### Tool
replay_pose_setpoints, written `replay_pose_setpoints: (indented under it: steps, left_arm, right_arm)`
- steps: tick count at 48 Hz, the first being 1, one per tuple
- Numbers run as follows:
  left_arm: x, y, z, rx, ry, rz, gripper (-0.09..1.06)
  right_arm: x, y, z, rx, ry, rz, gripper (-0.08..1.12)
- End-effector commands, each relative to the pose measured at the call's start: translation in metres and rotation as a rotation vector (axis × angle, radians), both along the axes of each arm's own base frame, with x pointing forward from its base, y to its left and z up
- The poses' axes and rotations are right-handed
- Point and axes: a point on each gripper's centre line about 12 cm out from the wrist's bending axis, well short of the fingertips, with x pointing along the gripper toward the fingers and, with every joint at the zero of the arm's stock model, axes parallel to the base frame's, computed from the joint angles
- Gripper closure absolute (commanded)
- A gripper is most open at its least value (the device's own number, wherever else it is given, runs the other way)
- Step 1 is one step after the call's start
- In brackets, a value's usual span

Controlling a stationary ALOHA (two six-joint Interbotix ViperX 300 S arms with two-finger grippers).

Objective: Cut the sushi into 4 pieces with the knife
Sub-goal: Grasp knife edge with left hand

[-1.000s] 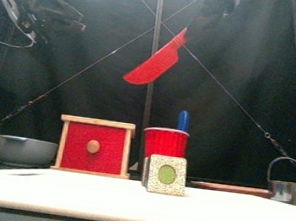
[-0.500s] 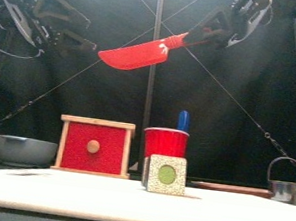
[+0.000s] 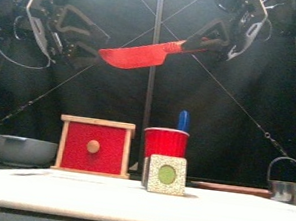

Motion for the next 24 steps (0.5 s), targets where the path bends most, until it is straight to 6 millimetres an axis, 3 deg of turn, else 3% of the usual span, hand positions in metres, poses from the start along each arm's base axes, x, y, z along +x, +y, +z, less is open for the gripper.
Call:
replay_pose_setpoints:
  steps: [1, 15, 24]
  left_arm:
    - [0.012, 0.0053, 0.0065, -0.016, -0.022, 0.034, 0.0]
    - [0.019, 0.0069, 0.0046, 0.006, -0.026, 0.04, 0.02]
    - [0.0185, 0.0057, 0.0055, 0.017, -0.037, 0.032, 0.13]
  right_arm:
    - [-0.0018, -0.0009, 0.014, -0.004, -0.05, 0.0, 0.92]
    - [-0.0019, -0.0009, 0.0134, -0.007, -0.048, 0.0, 0.92]
    - [-0.002, -0.0008, 0.0134, -0.01, -0.048, 0.001, 0.92]
